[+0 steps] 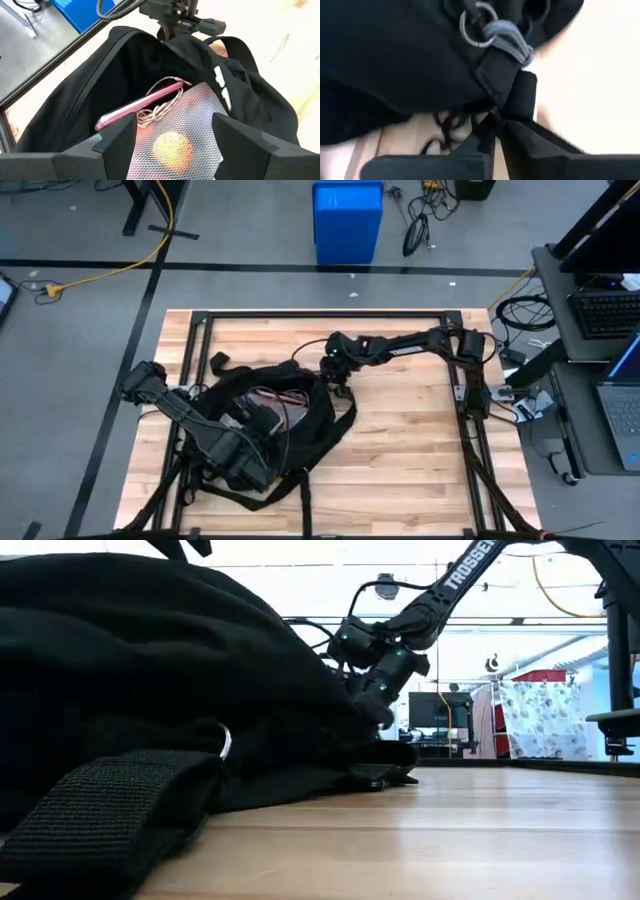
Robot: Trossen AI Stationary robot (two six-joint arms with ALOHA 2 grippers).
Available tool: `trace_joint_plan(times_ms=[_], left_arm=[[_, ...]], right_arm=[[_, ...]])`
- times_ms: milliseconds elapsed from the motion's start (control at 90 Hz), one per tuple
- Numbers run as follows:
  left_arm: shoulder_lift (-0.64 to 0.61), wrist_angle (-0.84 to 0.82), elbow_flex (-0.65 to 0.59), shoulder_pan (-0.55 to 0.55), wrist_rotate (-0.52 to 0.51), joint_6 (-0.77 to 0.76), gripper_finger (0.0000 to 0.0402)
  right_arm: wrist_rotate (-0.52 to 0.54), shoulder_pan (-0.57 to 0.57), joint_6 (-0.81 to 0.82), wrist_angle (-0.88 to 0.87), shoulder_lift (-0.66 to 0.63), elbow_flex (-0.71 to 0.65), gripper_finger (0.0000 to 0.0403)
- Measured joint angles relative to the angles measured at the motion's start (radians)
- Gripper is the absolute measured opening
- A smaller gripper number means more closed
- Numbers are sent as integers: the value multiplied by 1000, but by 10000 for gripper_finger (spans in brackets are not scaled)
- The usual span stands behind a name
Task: Unpack backpack
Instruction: Close the black backpack
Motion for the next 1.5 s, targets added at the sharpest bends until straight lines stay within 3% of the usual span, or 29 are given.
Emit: trace_joint_plan(times_ms=[311, 478, 878, 1044, 1189, 1400, 1500], left_arm=[[0, 10, 0, 0, -3, 8, 246], [0, 10, 0, 0, -35, 9, 246], [0, 10, 0, 3, -79, 81, 246], [0, 7, 0, 0, -79, 88, 246], [0, -27, 0, -21, -63, 81, 246], [0, -55, -1, -81, 11, -36, 246], [0, -79, -3, -123, 24, -136, 246]], right_arm=[[21, 4, 35, -374, -162, 0, 0], [37, 41, 30, -469, -244, -2, 0], [373, 132, 97, -673, -474, -2, 0], [431, 137, 161, -759, -528, -1, 0], [414, 143, 199, -721, -546, -1, 0], [132, 229, 178, -516, -546, -14, 8], [69, 299, 161, -393, -544, -18, 32]])
